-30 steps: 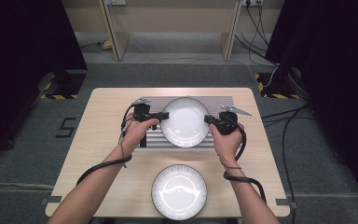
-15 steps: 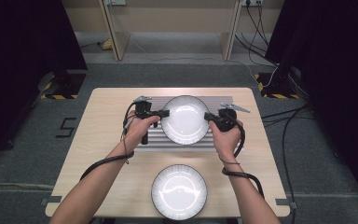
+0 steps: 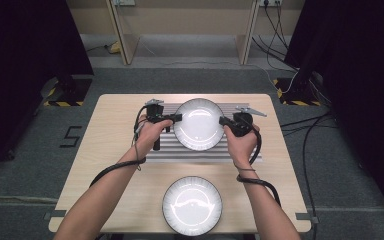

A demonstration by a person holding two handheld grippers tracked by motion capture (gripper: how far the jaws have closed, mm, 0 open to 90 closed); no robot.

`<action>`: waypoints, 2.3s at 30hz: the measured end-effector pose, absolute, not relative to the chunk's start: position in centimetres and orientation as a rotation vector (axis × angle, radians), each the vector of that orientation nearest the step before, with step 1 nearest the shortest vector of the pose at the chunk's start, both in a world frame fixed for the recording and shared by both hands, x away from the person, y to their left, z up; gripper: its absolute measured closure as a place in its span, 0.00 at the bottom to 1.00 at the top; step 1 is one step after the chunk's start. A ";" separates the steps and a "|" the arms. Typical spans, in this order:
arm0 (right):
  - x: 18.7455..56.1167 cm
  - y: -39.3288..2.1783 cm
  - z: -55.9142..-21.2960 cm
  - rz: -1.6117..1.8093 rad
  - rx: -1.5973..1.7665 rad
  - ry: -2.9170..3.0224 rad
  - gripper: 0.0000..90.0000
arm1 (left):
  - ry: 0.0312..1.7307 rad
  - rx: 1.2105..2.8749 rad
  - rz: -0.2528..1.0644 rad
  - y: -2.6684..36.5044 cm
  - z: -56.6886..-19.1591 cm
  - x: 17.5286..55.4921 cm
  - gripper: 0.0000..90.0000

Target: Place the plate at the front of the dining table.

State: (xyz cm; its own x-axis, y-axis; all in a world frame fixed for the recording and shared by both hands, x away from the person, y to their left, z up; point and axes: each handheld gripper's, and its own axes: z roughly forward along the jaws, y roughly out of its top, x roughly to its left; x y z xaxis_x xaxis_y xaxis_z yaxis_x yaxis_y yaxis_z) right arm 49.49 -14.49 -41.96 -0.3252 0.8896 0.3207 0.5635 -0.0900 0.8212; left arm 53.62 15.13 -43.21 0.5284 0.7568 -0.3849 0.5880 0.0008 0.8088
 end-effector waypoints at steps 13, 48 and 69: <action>50.6 -14.5 -42.3 1.373 1.589 1.857 0.93 | 1.168 1.675 0.198 14.9 -43.7 54.6 0.89; 52.6 -14.6 -44.1 1.311 1.640 1.852 0.93 | 1.236 1.689 0.192 14.0 -45.9 56.6 0.88; 53.4 -14.1 -45.9 1.244 1.669 1.883 0.93 | 1.292 1.716 0.205 13.7 -48.0 57.0 0.86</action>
State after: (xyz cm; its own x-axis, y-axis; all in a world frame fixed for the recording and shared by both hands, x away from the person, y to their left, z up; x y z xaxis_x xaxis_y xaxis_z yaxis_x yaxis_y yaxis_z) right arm 53.36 -14.13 -45.89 -0.2569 0.9212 0.2921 0.6302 -0.0695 0.7733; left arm 56.98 13.70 -47.96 0.4287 0.8191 -0.3811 0.6612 0.0030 0.7502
